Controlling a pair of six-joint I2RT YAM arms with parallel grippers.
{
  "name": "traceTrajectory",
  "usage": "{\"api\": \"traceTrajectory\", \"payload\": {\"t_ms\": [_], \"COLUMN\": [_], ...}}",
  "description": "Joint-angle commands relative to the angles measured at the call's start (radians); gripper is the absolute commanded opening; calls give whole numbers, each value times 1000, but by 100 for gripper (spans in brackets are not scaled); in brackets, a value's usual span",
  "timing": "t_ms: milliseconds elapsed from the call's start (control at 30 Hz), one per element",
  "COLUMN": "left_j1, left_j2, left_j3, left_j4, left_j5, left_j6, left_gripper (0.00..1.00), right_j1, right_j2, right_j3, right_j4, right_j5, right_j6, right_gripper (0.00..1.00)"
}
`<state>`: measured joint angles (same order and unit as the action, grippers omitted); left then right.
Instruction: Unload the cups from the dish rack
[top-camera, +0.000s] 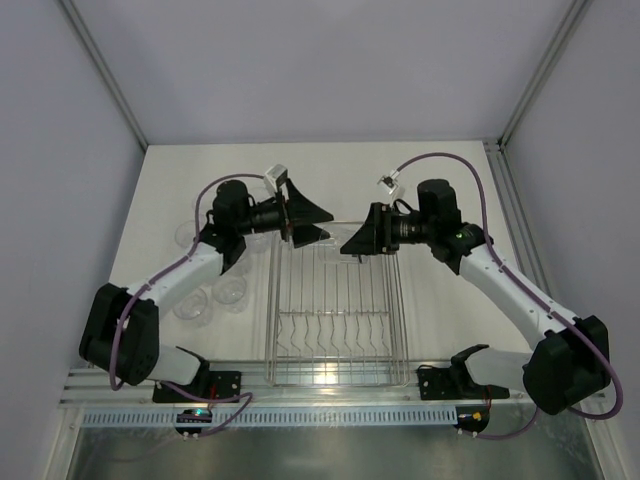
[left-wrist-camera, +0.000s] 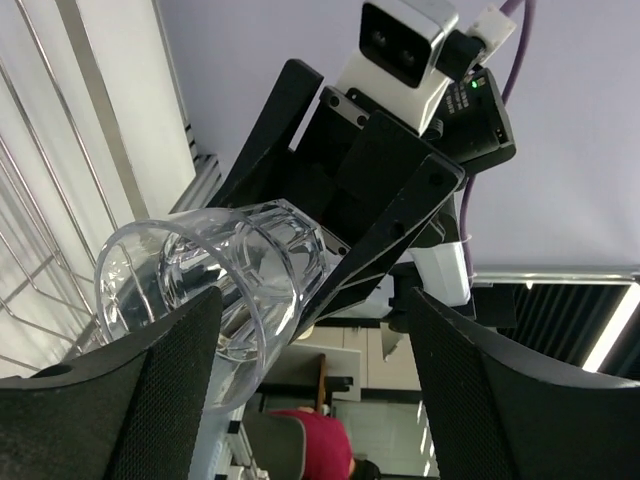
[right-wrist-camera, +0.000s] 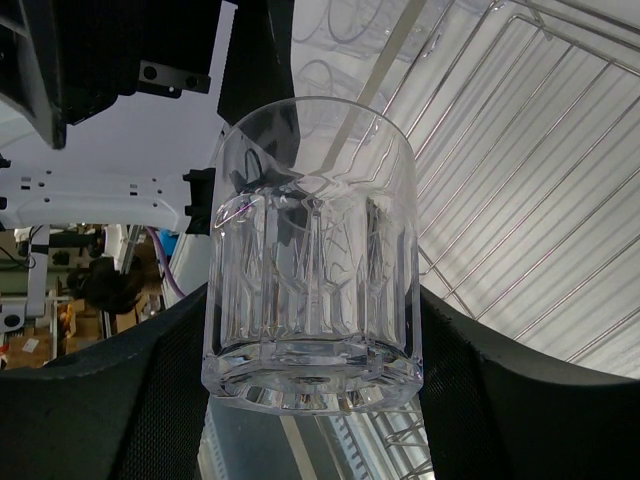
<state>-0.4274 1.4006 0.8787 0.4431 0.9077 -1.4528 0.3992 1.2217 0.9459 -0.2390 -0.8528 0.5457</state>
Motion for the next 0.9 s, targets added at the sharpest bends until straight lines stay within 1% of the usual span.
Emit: {"api": "traceTrajectory", "payload": {"t_ms": [0,67,100,167,200,267,300,333,367,400,433,500,533,567,633,667,700,733,767,800,833,867], "left_j1": [-45,-60,-76,-88,-96,-97,-97,-97,-97,-97,-97,-97,-96,-94,-83,-76,-61,-51,-41,-22,-13,-5], "left_j2": [27,40,55,70,80,104,110,127,138,146,156,179,185,193,213,221,234,241,248,267,277,291], "left_j3": [12,20,25,35,39,39,39,37,42,40,42,51,58,66,100,118,144,202,245,288,386,441], "left_j4": [63,83,95,143,160,213,229,256,267,282,296,316,315,313,290,269,200,156,101,-44,-113,-207], "left_j5": [37,23,22,10,8,-12,-21,-27,-33,-36,-36,-46,-50,-53,-72,-75,-78,-82,-85,-92,-111,-127], "left_j6": [-11,-27,-32,-50,-70,-92,-115,-124,-133,-152,-162,-170,-170,-169,-150,-135,-117,-53,-13,27,76,177], "left_gripper": [72,69,64,57,48,38,30,25,21,13,10,0,0,0,0,0,0,0,0,0,0,0], "right_j1": [-3,-3,-5,-3,-3,-5,-3,-5,-3,-3,-3,-5,-5,-3,-3,-3,-3,-3,-3,-3,-3,-3], "right_j2": [-11,-1,2,10,13,18,19,21,21,21,21,18,16,18,16,15,12,4,-1,-5,-10,-11], "right_j3": [45,50,53,56,62,70,74,73,74,74,74,73,71,71,77,83,90,93,94,99,99,102], "right_j4": [58,58,60,58,56,43,40,37,32,29,26,23,24,18,6,-14,-26,-35,-51,-62,-84,-98], "right_j5": [-20,-23,-28,-31,-34,-34,-35,-37,-35,-35,-38,-37,-32,-31,-20,-8,4,17,41,49,57,73], "right_j6": [-1,-3,-1,-4,-9,-16,-23,-26,-26,-29,-29,-27,-29,-29,-39,-47,-55,-64,-70,-76,-85,-101], "right_gripper": [4,4,4,4,4,4,4,4,9,10,11,28,36,51,68,86,97,100,100,100,100,100]}}
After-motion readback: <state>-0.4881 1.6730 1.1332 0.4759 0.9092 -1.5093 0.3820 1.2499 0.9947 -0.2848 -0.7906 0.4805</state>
